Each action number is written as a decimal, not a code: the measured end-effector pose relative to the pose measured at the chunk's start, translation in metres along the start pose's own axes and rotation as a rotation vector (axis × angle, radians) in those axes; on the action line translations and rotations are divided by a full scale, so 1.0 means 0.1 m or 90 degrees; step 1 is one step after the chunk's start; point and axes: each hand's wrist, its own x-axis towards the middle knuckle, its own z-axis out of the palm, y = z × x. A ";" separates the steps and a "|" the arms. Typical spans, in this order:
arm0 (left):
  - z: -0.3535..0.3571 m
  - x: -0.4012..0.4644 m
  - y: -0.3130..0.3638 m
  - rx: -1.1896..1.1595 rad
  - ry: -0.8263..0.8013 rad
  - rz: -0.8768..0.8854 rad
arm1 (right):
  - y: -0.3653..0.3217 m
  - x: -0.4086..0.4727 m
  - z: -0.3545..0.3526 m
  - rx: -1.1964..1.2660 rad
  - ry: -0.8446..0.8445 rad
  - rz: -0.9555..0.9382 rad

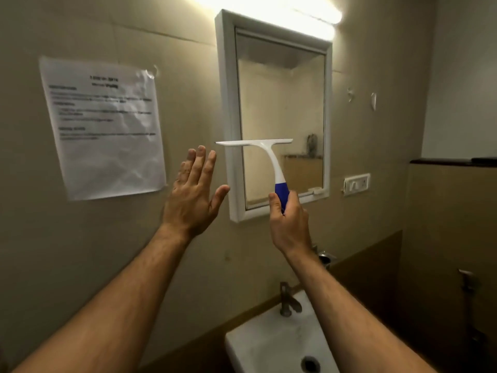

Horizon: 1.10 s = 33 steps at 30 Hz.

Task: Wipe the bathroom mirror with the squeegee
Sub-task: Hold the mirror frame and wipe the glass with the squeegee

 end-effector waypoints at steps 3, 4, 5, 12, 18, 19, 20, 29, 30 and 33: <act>0.04 0.31 0.06 -0.010 0.016 0.003 | -0.03 0.36 -0.08 0.019 0.006 0.008; 0.06 0.41 0.06 -0.016 0.023 0.001 | -0.04 0.48 -0.09 0.028 0.009 0.016; 0.08 0.51 0.06 -0.020 0.030 0.002 | -0.06 0.60 -0.09 0.033 0.013 0.023; 0.09 1.18 0.02 -0.074 0.087 0.015 | -0.21 1.34 0.04 0.092 0.062 0.028; 0.17 1.72 -0.07 -0.131 0.167 -0.002 | -0.39 1.87 0.05 0.189 0.080 -0.010; 0.18 1.79 -0.08 -0.145 0.177 -0.008 | -0.39 1.95 0.05 0.178 0.091 -0.017; 0.19 1.87 -0.09 -0.156 0.184 -0.012 | -0.38 2.01 0.06 0.171 0.100 -0.024; 0.32 2.36 0.03 -0.186 0.219 0.011 | -0.51 2.50 0.09 0.152 0.154 -0.066; 0.33 2.42 0.05 -0.194 0.219 0.004 | -0.53 2.55 0.07 0.144 0.156 -0.070; 0.42 2.58 0.07 -0.236 0.218 -0.021 | -0.55 2.69 0.07 0.121 0.160 -0.077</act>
